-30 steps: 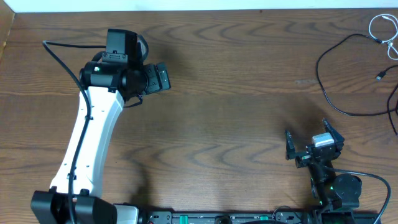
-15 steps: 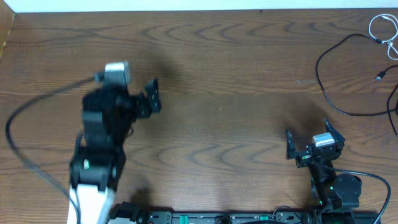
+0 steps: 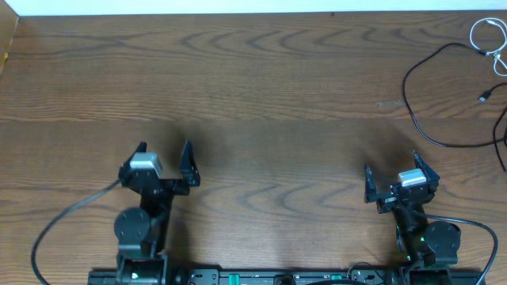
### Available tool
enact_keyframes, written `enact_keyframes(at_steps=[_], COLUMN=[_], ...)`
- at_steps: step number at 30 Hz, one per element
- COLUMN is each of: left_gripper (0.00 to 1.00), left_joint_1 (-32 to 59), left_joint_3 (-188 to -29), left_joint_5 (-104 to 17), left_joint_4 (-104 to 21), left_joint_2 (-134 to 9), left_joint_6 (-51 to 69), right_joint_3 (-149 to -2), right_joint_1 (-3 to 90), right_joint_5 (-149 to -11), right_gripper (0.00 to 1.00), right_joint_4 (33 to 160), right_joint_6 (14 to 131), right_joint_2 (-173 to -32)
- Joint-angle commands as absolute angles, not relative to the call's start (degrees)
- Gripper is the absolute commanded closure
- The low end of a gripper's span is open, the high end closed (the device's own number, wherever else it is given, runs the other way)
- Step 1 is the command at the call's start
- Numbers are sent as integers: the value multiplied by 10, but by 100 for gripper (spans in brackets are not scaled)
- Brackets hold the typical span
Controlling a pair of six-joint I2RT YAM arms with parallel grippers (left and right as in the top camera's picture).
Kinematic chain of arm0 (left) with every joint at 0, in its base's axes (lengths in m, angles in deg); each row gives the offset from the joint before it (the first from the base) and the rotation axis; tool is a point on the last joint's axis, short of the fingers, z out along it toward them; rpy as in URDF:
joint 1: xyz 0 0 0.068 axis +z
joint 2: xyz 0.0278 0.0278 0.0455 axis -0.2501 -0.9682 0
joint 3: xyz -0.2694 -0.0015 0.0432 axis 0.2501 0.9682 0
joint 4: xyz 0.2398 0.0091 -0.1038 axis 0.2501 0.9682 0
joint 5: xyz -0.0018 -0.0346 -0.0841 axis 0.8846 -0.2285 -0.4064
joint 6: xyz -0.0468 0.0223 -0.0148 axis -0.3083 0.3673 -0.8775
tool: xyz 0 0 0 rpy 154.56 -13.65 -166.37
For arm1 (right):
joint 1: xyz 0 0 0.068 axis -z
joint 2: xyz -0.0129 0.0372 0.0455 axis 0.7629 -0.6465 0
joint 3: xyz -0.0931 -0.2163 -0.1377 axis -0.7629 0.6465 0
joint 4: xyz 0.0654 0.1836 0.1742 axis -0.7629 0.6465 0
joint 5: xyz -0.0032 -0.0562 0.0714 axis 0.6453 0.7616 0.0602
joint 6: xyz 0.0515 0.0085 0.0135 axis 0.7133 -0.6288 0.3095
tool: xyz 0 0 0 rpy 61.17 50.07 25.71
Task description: Untangle cables
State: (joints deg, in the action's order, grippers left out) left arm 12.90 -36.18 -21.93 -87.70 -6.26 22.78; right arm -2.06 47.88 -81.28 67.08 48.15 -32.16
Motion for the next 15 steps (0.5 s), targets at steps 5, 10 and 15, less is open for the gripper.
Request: enact_keyframes(at_steps=[5, 10, 15], left_gripper=[2, 2, 2], left_joint_1=[133, 133, 133], left_joint_3=[-289, -289, -289], left_joint_5=[-204, -199, -195], left_joint_4=[-870, -799, -742], left_joint_2=[52, 95, 93], left_joint_6=[238, 245, 259], right_joint_3=[-18, -18, -18], right_joint_1=[475, 475, 475], right_joint_5=[-811, -811, -811], right_gripper=[1, 1, 1], right_joint_4=[672, 671, 672], right_joint_6=[492, 492, 492], right_joint_2=[-318, -318, -318])
